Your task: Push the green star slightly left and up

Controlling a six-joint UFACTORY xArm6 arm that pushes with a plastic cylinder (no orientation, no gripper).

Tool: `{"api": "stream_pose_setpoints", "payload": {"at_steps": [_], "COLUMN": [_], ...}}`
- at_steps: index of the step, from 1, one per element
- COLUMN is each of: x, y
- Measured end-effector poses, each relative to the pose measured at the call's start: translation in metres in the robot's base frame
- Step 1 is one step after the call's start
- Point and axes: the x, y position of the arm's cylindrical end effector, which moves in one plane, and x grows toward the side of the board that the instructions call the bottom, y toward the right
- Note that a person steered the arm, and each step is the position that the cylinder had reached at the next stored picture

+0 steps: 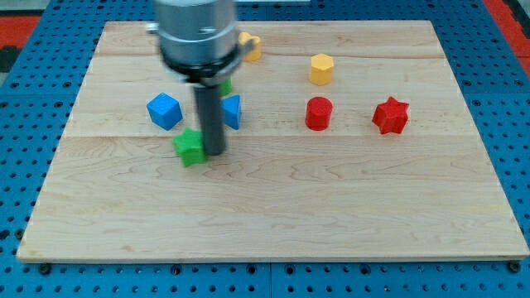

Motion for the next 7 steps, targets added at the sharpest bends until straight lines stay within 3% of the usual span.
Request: {"api": "stream_pose_setpoints", "payload": {"at_steps": [1,3,5,6,7], "x": [0.001,0.048,-0.005,-0.017,0.017], "y": [-0.032,-0.070,-0.023,-0.066,-0.072]}}
